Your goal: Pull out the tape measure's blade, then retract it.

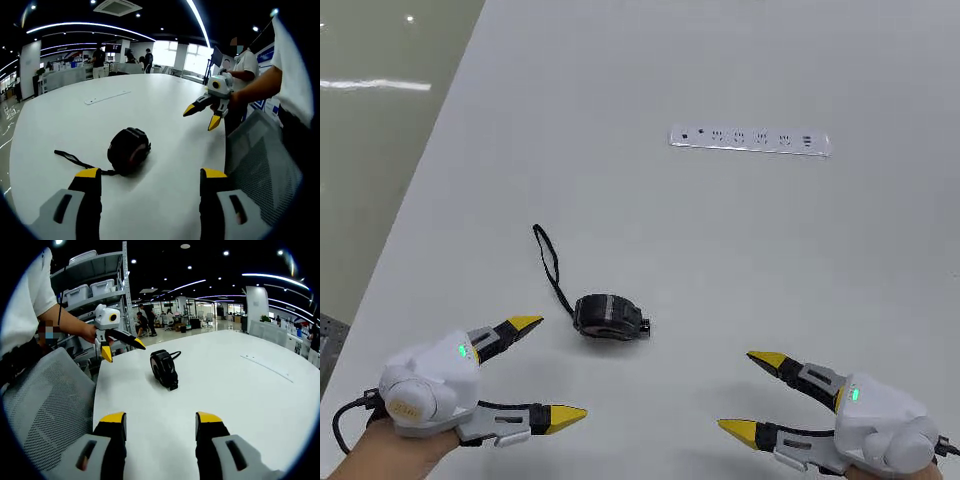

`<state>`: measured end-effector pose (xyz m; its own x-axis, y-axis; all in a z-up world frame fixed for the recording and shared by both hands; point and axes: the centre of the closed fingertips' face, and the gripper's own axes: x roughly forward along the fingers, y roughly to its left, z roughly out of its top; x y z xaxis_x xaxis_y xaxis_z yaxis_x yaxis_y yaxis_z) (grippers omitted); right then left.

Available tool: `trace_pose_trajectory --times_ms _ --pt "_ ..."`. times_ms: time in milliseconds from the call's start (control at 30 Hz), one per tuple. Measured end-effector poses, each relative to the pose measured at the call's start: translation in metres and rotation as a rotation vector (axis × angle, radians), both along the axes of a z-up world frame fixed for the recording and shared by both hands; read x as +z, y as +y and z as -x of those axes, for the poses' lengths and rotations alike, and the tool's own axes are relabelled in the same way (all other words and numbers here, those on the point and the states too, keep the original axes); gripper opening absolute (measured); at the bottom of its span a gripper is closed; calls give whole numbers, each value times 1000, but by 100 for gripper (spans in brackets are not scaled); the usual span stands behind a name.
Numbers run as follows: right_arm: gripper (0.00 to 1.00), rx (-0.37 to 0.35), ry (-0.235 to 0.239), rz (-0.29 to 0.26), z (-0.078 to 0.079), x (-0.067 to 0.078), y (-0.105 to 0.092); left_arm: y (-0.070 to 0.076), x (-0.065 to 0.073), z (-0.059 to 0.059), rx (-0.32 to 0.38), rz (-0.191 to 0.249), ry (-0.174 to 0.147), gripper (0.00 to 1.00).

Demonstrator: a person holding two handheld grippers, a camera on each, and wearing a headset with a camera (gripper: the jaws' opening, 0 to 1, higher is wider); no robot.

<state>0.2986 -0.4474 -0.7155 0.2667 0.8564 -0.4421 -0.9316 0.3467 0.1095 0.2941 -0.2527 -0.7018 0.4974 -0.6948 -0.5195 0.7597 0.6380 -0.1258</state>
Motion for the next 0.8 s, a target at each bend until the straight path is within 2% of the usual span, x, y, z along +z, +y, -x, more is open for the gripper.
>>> trace_pose_trajectory --times_ms 300,800 --pt "55 22 -4 -4 -9 -3 6 -4 -4 -11 -37 -17 -1 78" --pt "53 57 6 -8 -19 -9 16 -4 -14 -26 -100 -74 -1 74"
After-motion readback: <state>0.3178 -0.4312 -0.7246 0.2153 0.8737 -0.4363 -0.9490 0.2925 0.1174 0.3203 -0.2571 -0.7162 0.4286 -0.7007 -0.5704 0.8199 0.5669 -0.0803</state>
